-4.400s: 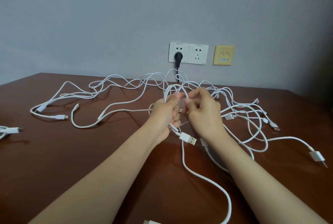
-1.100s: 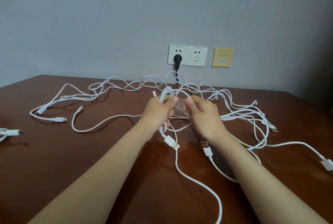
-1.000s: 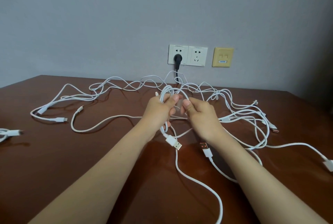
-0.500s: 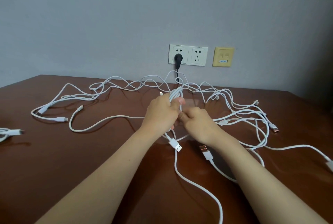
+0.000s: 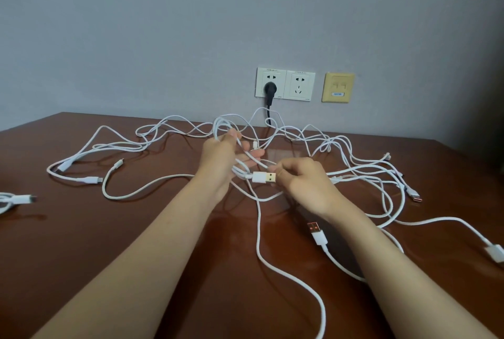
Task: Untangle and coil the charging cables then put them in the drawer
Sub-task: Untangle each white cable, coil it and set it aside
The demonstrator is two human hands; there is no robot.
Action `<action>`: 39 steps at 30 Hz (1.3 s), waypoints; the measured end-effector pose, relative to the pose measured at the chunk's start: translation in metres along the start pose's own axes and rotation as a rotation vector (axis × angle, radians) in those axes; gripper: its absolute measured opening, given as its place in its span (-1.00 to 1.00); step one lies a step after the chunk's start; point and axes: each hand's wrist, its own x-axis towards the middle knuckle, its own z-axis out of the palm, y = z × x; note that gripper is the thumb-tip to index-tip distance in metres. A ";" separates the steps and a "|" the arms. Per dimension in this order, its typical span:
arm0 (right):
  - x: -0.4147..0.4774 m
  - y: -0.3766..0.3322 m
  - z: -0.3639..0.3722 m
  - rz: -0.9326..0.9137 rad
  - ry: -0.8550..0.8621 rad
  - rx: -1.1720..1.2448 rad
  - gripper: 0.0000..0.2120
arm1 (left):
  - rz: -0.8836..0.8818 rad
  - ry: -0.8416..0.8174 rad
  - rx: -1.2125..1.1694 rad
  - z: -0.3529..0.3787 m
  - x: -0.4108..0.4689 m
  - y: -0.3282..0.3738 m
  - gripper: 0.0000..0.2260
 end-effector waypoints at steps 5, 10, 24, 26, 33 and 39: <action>-0.006 -0.010 -0.007 0.005 0.057 -0.174 -0.61 | -0.027 0.042 -0.070 0.006 0.001 0.003 -0.72; -0.008 -0.012 -0.009 -0.038 0.038 -0.387 -0.65 | 0.032 0.029 0.038 0.007 0.002 0.004 -0.73; -0.001 -0.007 0.005 -0.267 0.012 0.153 -0.75 | 0.198 -0.137 0.792 0.010 -0.008 -0.007 -0.58; 0.000 -0.007 0.002 -0.224 0.072 0.165 -0.66 | 0.132 -0.202 0.807 0.011 -0.011 -0.007 -0.49; -0.002 -0.004 -0.011 -0.071 0.105 -0.057 -0.36 | -0.345 -0.637 0.591 0.011 -0.021 -0.003 -0.55; 0.002 0.002 -0.014 -0.087 -0.138 0.333 -0.52 | -0.466 -0.794 0.460 -0.001 -0.018 0.008 -0.61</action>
